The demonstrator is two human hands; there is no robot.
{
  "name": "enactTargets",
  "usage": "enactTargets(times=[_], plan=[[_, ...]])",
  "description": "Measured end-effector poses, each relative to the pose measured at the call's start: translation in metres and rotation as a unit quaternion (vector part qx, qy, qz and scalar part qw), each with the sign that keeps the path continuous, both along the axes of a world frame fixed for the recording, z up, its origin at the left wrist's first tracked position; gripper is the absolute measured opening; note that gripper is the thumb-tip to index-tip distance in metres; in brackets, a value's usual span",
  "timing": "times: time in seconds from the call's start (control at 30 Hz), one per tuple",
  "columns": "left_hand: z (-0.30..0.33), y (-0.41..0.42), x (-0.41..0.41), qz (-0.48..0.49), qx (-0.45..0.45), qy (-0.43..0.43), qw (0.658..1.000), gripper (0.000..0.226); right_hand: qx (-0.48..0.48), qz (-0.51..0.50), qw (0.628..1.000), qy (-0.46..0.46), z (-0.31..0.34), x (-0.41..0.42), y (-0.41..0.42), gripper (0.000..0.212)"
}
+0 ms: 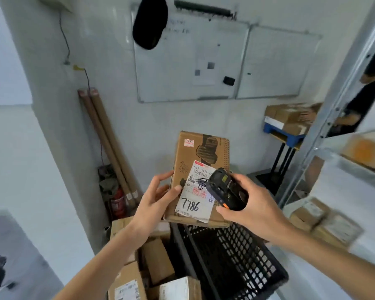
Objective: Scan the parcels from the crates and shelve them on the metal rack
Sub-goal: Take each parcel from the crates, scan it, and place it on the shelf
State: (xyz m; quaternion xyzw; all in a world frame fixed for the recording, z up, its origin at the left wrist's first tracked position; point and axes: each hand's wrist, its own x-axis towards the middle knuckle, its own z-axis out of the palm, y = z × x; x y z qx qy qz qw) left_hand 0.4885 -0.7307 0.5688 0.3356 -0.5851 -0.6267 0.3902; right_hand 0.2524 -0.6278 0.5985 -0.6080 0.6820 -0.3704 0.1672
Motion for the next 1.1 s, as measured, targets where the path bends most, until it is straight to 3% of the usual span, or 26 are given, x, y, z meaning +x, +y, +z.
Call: enactTargets(times=[0.3, 0.6, 0.77, 0.93, 1.1], plan=[[0.119, 0.083, -0.071, -0.144, -0.083, 0.038, 0.985, 0.045, -0.087, -0.095, 0.991, 0.026, 0.123, -0.047, 0.142, 0.072], [0.163, 0.178, -0.156, -0.252, -0.107, 0.041, 0.961, 0.084, -0.118, -0.178, 0.973, 0.088, 0.178, -0.096, 0.284, 0.075], [0.176, 0.241, -0.199, -0.299, -0.099, 0.023, 0.949, 0.089, -0.092, -0.221, 0.963, 0.122, 0.188, -0.123, 0.371, 0.077], [0.181, 0.313, -0.239, -0.330, -0.075, 0.028, 0.941, 0.074, -0.059, -0.267, 0.948, 0.162, 0.191, -0.140, 0.460, 0.078], [0.180, 0.367, -0.272, -0.338, -0.076, 0.026, 0.938, 0.091, -0.004, -0.289, 0.930, 0.229, 0.199, -0.146, 0.541, 0.085]])
